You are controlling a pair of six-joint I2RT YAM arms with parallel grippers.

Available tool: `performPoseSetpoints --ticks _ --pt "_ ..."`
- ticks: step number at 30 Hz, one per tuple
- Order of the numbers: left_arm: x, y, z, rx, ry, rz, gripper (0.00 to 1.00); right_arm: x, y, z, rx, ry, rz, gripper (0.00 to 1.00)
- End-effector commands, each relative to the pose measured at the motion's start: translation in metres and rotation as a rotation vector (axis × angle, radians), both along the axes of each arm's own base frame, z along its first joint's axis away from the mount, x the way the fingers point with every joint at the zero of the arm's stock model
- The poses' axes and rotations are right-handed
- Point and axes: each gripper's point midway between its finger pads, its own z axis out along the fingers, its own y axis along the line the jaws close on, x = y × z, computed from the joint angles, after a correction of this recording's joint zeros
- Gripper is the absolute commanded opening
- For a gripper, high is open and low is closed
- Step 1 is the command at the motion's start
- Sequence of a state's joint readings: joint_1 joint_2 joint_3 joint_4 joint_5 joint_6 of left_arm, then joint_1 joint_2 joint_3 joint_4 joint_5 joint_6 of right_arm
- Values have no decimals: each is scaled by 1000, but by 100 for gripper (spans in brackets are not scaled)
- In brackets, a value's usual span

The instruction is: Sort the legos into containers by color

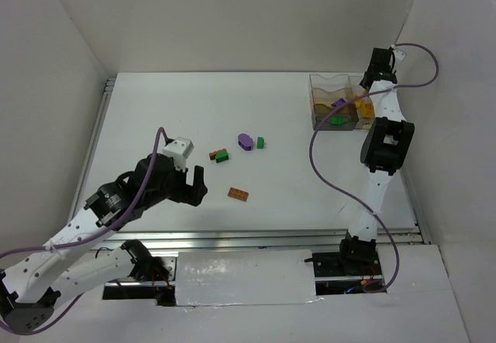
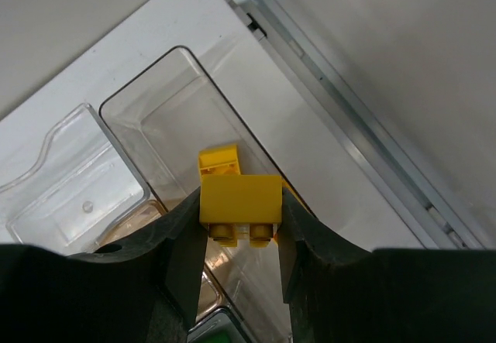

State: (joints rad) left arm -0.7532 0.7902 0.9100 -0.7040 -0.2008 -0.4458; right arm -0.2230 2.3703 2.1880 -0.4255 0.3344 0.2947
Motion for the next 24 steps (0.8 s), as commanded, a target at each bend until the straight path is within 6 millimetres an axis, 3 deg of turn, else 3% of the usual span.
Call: performPoseSetpoints --ticks 1,2,4,11,14,18,19,21,24 --pt "3 -3 5 -12 -21 -11 100 19 8 27 -11 -64 66 18" --pt "3 -3 5 -13 -22 -13 100 19 9 13 0 -29 69 27" --pt "3 -4 4 -12 -21 -14 100 19 7 14 -5 -27 61 50" --pt "3 -4 4 -13 -20 -15 100 19 6 14 -13 -24 63 75" --pt "4 -4 4 -14 -21 -14 99 17 8 24 -6 -40 64 78" --pt "7 -1 2 -2 -13 2 99 10 22 58 57 -117 70 79" --pt "8 -1 2 -3 -12 6 99 6 31 89 90 -185 68 79" --pt "11 2 0 3 -3 24 99 -2 48 114 140 -240 83 79" --pt "18 10 -4 22 12 72 99 -24 103 156 185 -297 182 84"
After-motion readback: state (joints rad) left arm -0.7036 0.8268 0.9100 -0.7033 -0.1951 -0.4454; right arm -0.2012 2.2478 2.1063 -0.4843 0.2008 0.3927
